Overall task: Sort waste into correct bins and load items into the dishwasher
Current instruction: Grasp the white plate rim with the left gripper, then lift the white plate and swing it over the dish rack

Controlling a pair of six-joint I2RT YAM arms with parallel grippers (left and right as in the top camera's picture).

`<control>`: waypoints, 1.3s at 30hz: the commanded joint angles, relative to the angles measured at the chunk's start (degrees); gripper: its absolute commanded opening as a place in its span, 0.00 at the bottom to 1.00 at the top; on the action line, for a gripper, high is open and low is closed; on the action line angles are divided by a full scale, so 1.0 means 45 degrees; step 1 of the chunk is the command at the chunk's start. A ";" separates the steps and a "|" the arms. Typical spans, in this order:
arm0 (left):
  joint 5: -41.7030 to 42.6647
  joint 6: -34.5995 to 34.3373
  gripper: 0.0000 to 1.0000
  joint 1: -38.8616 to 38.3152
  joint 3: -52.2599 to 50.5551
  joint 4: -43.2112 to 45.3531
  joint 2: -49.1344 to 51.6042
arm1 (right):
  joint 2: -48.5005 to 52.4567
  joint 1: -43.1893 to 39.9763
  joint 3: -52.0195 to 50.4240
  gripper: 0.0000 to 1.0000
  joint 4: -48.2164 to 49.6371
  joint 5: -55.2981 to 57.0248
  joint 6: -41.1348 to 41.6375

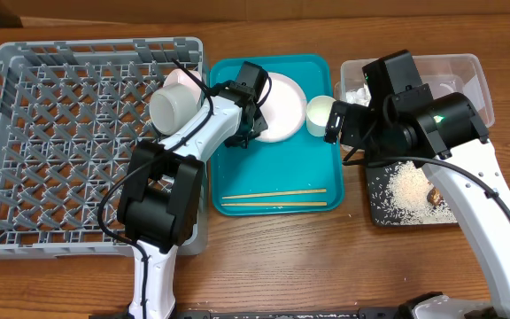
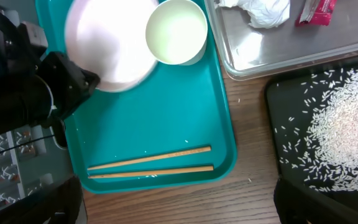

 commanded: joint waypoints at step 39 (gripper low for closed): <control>-0.8859 0.7422 0.04 0.0675 1.5042 -1.0982 0.0180 | -0.0058 0.0034 0.0087 1.00 0.0078 0.0131 0.0015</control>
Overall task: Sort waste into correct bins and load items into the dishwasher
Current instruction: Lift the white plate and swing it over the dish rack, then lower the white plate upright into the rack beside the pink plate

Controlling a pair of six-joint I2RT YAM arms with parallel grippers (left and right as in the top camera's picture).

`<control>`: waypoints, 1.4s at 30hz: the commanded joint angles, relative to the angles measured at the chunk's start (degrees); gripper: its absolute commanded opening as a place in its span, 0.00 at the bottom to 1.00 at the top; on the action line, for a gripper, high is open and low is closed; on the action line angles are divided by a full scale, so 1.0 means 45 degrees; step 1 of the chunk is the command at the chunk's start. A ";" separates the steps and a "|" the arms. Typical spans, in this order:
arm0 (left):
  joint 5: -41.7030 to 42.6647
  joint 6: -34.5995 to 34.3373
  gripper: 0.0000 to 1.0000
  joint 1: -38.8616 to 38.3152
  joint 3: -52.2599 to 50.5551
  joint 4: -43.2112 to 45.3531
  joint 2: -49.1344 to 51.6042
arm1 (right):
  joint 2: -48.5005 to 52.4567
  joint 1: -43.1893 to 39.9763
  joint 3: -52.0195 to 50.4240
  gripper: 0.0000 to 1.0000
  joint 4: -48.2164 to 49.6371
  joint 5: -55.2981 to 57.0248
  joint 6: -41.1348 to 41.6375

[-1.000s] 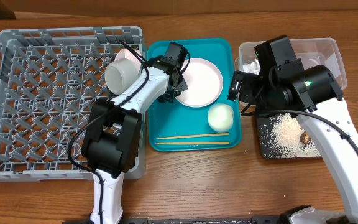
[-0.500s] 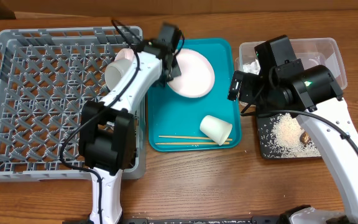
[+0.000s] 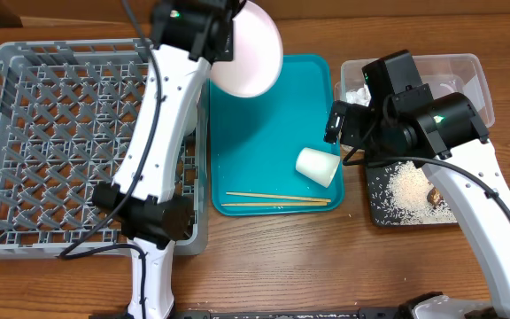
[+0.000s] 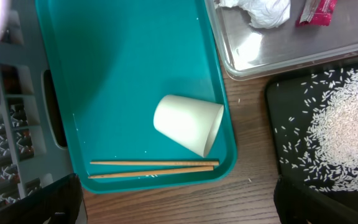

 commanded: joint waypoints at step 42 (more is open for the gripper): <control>-0.5158 0.8485 0.04 0.4255 -0.0321 0.2550 0.0636 | -0.0058 0.0034 0.0087 1.00 0.0083 0.0121 0.0015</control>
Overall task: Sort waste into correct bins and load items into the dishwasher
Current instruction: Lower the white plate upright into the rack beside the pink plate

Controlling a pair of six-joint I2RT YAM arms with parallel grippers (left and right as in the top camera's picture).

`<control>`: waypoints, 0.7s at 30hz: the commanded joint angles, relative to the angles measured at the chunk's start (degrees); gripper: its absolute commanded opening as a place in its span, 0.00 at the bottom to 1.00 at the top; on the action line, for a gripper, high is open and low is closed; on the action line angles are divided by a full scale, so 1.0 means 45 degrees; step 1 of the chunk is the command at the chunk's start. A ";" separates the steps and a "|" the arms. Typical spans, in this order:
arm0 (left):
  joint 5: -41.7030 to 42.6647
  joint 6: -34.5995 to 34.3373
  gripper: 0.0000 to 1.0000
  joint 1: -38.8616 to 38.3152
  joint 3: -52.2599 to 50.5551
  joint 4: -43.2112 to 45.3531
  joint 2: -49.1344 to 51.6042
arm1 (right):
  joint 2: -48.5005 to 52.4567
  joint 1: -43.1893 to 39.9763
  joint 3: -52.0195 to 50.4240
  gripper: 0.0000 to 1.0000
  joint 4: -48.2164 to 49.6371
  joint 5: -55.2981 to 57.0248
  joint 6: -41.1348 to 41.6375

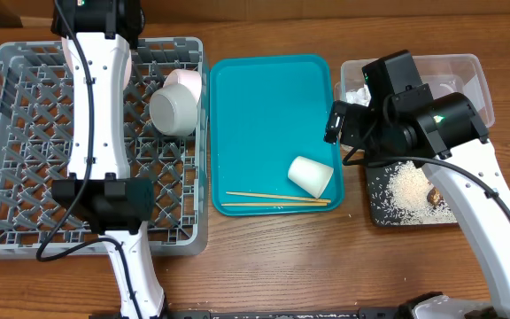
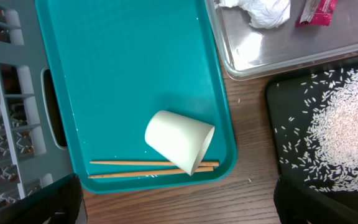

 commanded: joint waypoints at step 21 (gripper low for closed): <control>0.0520 -0.1452 0.04 0.0180 -0.1530 0.0112 0.0345 | -0.0058 0.0034 0.0087 1.00 0.0083 0.0121 0.0015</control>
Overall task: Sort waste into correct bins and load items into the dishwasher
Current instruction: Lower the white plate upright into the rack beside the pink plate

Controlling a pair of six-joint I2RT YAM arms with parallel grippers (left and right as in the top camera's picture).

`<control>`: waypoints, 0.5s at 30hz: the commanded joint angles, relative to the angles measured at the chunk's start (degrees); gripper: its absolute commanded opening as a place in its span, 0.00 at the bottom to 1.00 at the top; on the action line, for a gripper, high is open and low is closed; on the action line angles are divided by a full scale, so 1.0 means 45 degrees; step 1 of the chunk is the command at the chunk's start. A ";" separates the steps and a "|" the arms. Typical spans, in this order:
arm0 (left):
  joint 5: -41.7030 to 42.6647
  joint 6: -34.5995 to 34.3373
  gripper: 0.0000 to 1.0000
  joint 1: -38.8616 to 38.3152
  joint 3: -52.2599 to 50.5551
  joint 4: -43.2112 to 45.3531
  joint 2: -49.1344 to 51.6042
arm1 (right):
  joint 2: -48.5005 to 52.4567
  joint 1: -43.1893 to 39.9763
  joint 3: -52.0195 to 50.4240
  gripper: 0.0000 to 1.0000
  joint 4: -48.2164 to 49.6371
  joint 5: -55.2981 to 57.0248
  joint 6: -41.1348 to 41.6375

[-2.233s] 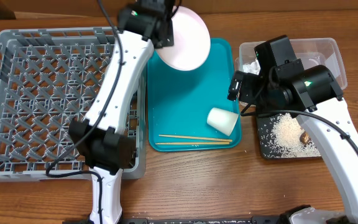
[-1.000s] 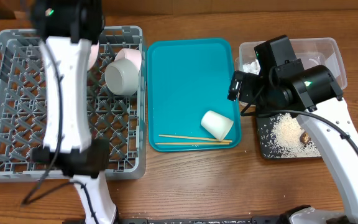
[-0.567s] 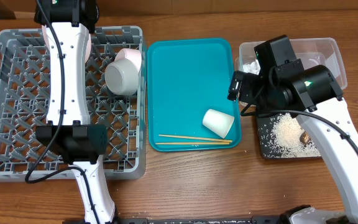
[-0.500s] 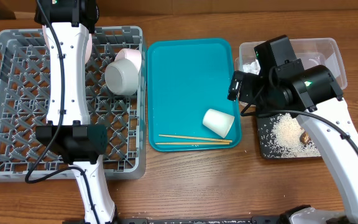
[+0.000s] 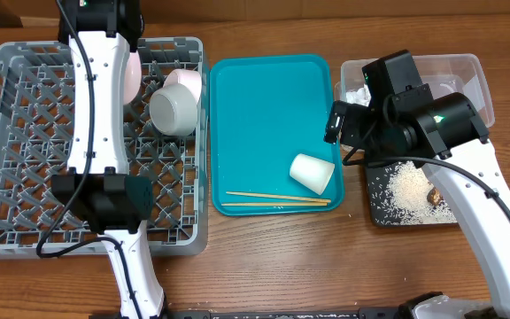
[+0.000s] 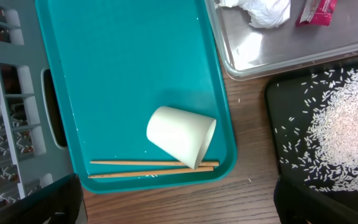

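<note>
A pink plate (image 5: 132, 74) stands on edge at the back of the grey dish rack (image 5: 25, 133), right beside my left arm. My left gripper (image 5: 104, 19) is above it, its fingers hidden under the wrist. A pink bowl (image 5: 173, 106) lies on its side in the rack next to the plate. On the teal tray (image 5: 264, 97) a white paper cup (image 5: 312, 174) (image 6: 181, 137) lies tipped over against two wooden chopsticks (image 5: 277, 200) (image 6: 135, 168). My right gripper (image 5: 336, 122) (image 6: 179, 193) hovers open over the tray's right edge, holding nothing.
A clear bin (image 5: 467, 71) at the back right holds crumpled tissue (image 6: 260, 12) and a red wrapper (image 6: 316, 12). In front of it sits a black tray (image 5: 374, 208) with scattered rice (image 6: 347, 118). Bare wooden table runs along the front.
The plate shows a little lower and more fully beside my left arm at the rack's back. The cup has rolled slightly on the tray. My right arm has not moved.
My left gripper was at the plate on the tray, the cup upright beside it. Then the plate was held high over the tray's back left and the cup lay tipped by the chopsticks. Then the plate was at the rack's back, as now.
</note>
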 commanded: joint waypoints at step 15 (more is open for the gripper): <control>-0.0219 -0.0593 0.04 -0.0015 -0.2438 0.1817 0.0277 | -0.0058 0.0034 0.0087 1.00 0.0073 0.0126 0.0010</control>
